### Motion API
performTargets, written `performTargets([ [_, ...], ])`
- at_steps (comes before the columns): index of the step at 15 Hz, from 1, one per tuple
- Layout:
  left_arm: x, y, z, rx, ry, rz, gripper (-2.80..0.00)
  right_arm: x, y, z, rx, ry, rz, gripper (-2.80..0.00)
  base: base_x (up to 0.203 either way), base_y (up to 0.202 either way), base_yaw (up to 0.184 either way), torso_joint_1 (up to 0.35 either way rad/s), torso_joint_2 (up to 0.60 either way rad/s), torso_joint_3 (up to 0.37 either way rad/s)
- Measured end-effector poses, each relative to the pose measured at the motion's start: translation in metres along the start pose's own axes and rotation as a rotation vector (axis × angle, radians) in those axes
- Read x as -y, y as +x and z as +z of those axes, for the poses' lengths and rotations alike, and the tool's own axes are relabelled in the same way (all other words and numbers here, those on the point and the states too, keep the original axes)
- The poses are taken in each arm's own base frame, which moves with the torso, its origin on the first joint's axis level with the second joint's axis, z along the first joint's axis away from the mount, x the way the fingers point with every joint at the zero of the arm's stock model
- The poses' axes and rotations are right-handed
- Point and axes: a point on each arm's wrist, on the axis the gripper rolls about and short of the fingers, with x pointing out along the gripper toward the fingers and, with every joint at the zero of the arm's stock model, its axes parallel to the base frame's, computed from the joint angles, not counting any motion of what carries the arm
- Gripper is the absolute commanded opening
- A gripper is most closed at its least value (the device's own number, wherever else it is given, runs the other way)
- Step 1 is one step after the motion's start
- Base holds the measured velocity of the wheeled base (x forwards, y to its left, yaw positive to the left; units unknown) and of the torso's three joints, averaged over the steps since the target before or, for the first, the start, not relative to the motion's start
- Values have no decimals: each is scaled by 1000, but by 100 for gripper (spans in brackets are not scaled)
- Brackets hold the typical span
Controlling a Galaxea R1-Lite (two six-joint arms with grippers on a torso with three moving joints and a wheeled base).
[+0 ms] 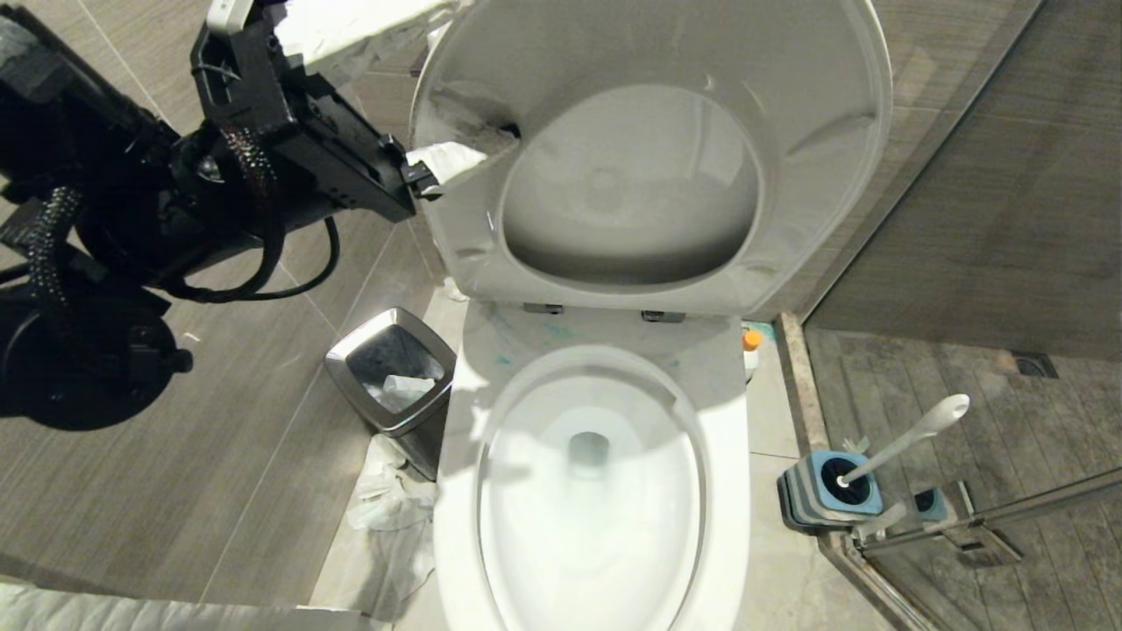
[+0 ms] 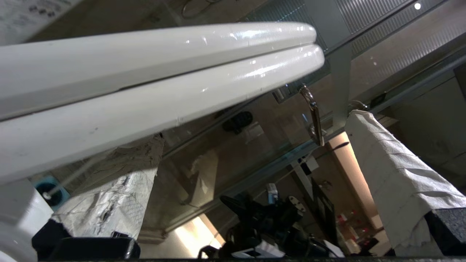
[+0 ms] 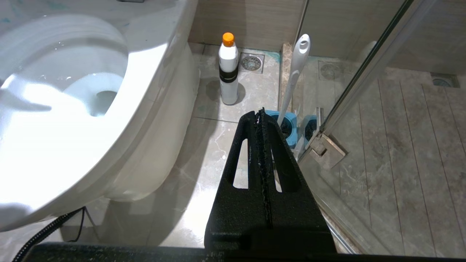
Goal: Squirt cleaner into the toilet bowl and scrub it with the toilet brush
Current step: Use the left hand to lift the toilet lid slightly
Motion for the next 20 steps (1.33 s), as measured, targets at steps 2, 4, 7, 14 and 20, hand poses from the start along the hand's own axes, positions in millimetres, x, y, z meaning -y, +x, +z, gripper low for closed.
performTargets([
  [2,-9,5,7,9,27,-4,0,0,0,0,0,0,0,-280,0,0,0,0,0,0],
  [4,-18,11,13,22,45,-7,0,0,0,0,0,0,0,-280,0,0,0,0,0,0],
  [7,-29,17,25,55,80,-9,0,0,0,0,0,0,0,-280,0,0,0,0,0,0],
  [14,-68,28,31,59,148,2,0,0,0,0,0,0,0,-280,0,0,0,0,0,0],
  [20,-111,30,39,85,206,22,0,0,0,0,0,0,0,-280,0,0,0,0,0,0],
])
